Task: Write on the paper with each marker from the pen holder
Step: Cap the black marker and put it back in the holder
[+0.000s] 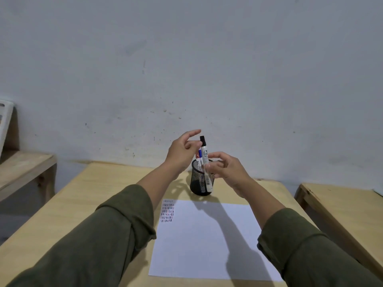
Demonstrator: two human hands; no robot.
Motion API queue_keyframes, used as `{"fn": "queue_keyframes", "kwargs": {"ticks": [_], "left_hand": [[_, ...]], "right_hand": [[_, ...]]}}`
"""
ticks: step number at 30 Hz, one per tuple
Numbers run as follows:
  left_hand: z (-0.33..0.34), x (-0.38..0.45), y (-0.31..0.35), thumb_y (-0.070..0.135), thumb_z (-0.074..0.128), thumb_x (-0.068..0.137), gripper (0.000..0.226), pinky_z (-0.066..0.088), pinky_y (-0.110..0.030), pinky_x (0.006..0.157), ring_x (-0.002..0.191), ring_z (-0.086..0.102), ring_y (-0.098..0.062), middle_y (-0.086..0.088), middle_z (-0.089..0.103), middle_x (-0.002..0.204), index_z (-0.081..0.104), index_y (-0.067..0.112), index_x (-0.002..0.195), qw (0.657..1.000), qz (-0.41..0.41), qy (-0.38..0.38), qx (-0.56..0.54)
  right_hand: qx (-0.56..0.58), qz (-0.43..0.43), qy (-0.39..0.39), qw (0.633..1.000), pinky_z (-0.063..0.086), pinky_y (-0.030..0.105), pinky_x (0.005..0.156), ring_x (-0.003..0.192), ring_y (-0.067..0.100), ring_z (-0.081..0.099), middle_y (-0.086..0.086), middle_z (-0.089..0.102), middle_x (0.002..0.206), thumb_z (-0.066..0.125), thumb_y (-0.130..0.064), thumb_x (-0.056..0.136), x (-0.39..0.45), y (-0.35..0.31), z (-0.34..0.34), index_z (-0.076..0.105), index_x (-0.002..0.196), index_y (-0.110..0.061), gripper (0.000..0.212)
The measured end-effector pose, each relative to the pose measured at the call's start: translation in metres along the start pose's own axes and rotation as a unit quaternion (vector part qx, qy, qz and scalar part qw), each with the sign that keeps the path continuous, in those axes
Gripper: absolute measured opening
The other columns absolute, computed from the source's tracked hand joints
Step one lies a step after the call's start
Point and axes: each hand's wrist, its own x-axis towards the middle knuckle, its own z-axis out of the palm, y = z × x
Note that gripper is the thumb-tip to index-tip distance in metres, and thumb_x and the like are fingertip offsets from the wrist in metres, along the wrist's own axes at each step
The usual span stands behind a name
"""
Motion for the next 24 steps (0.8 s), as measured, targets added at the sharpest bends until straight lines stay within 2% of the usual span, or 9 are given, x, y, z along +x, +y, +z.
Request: {"fn": "queue_keyframes", "kwargs": {"ticks": [2,4,7,11,13,17,20,24], "left_hand": [[0.002,0.011,-0.009,0.023,0.055,0.091,0.036,0.046,-0.021,0.094,0.102,0.062,-0.010,0.000,0.069,0.107,0.054,0.027,0.127,0.999,-0.014,0.015,0.032],[0.003,0.020,-0.022,0.026,0.056,0.090,0.040,0.041,-0.029,0.104,0.116,0.058,-0.015,-0.002,0.065,0.123,0.052,0.023,0.130,0.993,-0.050,0.032,0.098],[0.006,0.030,-0.044,0.033,0.057,0.089,0.052,0.035,-0.032,0.109,0.129,0.048,-0.020,-0.005,0.053,0.140,0.045,0.017,0.137,0.973,-0.098,0.007,0.208],[0.013,0.036,-0.065,0.041,0.055,0.089,0.064,0.028,-0.034,0.112,0.139,0.035,-0.025,-0.006,0.040,0.150,0.034,0.016,0.144,0.954,-0.127,-0.029,0.271],[0.015,0.037,-0.070,0.041,0.055,0.089,0.068,0.025,-0.035,0.114,0.142,0.030,-0.026,-0.007,0.035,0.153,0.029,0.016,0.147,0.949,-0.130,-0.046,0.283],[0.017,0.037,-0.077,0.041,0.053,0.090,0.069,0.024,-0.033,0.114,0.143,0.027,-0.025,-0.007,0.033,0.154,0.026,0.018,0.148,0.946,-0.132,-0.069,0.287],[0.016,0.037,-0.079,0.041,0.052,0.090,0.065,0.025,-0.032,0.113,0.143,0.029,-0.024,-0.005,0.035,0.153,0.029,0.019,0.147,0.946,-0.129,-0.077,0.286],[0.018,0.034,-0.076,0.034,0.051,0.093,0.054,0.030,-0.030,0.108,0.138,0.036,-0.025,-0.006,0.045,0.147,0.038,0.019,0.142,0.952,-0.112,-0.075,0.275]], "right_hand": [[-0.027,-0.026,0.041,0.998,0.045,0.024,0.071,0.068,0.004,0.064,0.007,0.070,0.081,0.067,-0.008,0.084,0.016,0.000,-0.005,0.057,0.111,-0.023,0.032],[-0.074,-0.054,0.099,0.991,0.046,0.028,0.074,0.072,0.009,0.064,0.005,0.071,0.078,0.065,-0.008,0.085,0.034,0.002,-0.010,0.049,0.126,-0.028,0.049],[-0.148,-0.065,0.151,0.975,0.046,0.025,0.069,0.080,0.017,0.064,0.009,0.070,0.085,0.060,-0.009,0.086,0.059,0.006,-0.016,0.026,0.142,-0.045,0.075],[-0.236,-0.079,0.156,0.956,0.043,0.016,0.061,0.084,0.026,0.064,0.014,0.067,0.090,0.055,-0.005,0.087,0.081,0.009,-0.013,0.010,0.145,-0.052,0.087],[-0.259,-0.073,0.147,0.952,0.044,0.019,0.060,0.081,0.028,0.064,0.016,0.066,0.089,0.052,-0.003,0.087,0.088,0.015,-0.009,0.010,0.145,-0.052,0.087],[-0.305,-0.060,0.129,0.942,0.049,0.033,0.063,0.071,0.034,0.063,0.022,0.065,0.077,0.049,-0.001,0.084,0.098,0.032,-0.008,0.015,0.143,-0.052,0.085],[-0.331,-0.049,0.110,0.936,0.044,0.031,0.057,0.057,0.026,0.053,0.010,0.053,0.059,0.049,-0.003,0.081,0.102,0.043,-0.007,0.021,0.142,-0.045,0.080],[-0.342,-0.043,0.100,0.934,0.048,0.034,0.059,0.062,0.028,0.058,0.012,0.059,0.066,0.055,-0.004,0.078,0.104,0.049,-0.005,0.028,0.139,-0.039,0.075]]}}
